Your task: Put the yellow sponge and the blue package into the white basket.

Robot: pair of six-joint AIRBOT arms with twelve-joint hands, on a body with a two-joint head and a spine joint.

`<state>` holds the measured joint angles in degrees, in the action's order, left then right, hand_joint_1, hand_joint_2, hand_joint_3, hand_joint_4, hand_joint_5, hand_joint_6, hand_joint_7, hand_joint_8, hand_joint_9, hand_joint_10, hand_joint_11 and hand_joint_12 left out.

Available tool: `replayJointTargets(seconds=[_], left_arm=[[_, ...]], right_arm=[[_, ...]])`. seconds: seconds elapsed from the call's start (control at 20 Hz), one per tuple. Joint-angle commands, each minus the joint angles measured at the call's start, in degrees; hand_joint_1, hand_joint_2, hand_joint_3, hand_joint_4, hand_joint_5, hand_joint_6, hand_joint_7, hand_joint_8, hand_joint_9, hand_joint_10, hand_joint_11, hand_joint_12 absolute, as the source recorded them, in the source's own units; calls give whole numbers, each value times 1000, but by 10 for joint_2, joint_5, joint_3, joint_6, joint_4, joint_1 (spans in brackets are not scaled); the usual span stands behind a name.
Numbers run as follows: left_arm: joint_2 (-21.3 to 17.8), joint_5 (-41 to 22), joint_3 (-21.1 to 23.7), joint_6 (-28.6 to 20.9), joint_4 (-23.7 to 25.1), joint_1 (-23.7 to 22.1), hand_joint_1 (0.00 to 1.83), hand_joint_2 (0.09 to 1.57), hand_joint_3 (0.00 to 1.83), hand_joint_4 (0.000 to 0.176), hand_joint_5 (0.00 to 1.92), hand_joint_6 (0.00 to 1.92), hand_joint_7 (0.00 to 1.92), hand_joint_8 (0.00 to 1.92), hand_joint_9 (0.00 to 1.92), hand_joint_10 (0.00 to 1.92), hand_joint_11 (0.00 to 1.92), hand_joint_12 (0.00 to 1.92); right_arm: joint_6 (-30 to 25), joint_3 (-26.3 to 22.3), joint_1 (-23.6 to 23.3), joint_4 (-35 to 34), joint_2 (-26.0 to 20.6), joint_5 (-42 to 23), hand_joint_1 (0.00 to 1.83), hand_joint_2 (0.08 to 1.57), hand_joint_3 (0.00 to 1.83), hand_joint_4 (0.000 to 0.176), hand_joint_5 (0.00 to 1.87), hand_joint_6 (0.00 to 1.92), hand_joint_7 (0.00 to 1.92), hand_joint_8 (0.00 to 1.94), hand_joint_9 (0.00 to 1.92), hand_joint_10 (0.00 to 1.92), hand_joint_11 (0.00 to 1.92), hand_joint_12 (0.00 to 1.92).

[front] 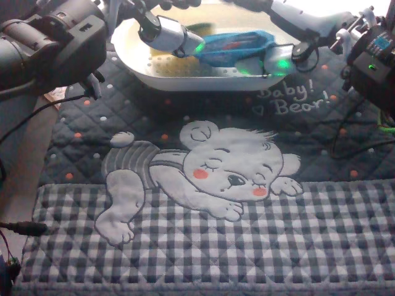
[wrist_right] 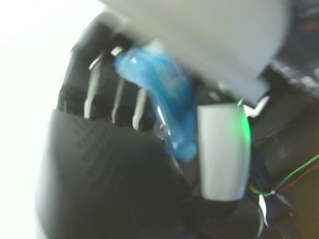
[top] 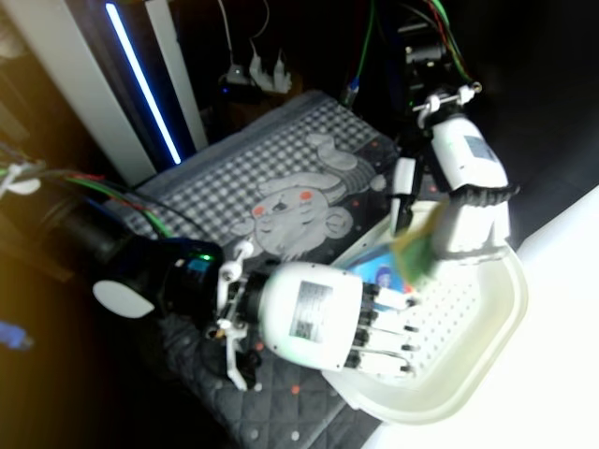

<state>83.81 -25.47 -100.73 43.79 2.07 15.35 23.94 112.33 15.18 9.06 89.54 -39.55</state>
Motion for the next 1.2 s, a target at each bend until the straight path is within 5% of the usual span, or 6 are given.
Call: replayJointTargets(seconds=[0.0, 0.2, 0.35, 0.55, 0.95, 1.15], left_arm=[[-12, -83, 4, -2, -6, -3, 964, 995, 0, 56, 499, 0, 618, 0, 629, 93, 128, 1323], [-65, -160, 70, -2, -3, 0, 838, 977, 0, 146, 198, 0, 316, 0, 331, 1, 2, 1002], [-121, -235, 136, 5, -2, 11, 804, 972, 0, 119, 117, 4, 166, 2, 205, 2, 0, 431], [-200, -327, 222, 20, -4, 57, 813, 916, 0, 0, 201, 9, 266, 4, 278, 12, 0, 920], [-338, -550, 387, 21, -52, 270, 907, 965, 3, 78, 158, 1, 205, 2, 223, 4, 0, 748], [-356, -562, 429, 21, -67, 359, 795, 901, 0, 0, 125, 2, 145, 3, 156, 3, 0, 629]], right_arm=[[-12, 0, -6, -18, -9, -79, 650, 911, 0, 73, 0, 0, 25, 2, 80, 12, 0, 619], [-39, -52, -6, -16, -60, -151, 561, 948, 8, 43, 0, 0, 0, 0, 0, 0, 0, 160], [-15, -126, -6, -22, -127, -207, 561, 949, 6, 43, 0, 0, 0, 0, 0, 0, 0, 153], [39, -220, -5, -34, -223, -264, 719, 958, 4, 43, 0, 0, 0, 0, 0, 0, 0, 148], [47, -382, 225, -115, -333, -517, 561, 952, 0, 43, 0, 0, 0, 0, 0, 0, 0, 149], [47, -426, 371, -172, -339, -564, 716, 953, 0, 43, 0, 0, 0, 0, 0, 0, 0, 146]])
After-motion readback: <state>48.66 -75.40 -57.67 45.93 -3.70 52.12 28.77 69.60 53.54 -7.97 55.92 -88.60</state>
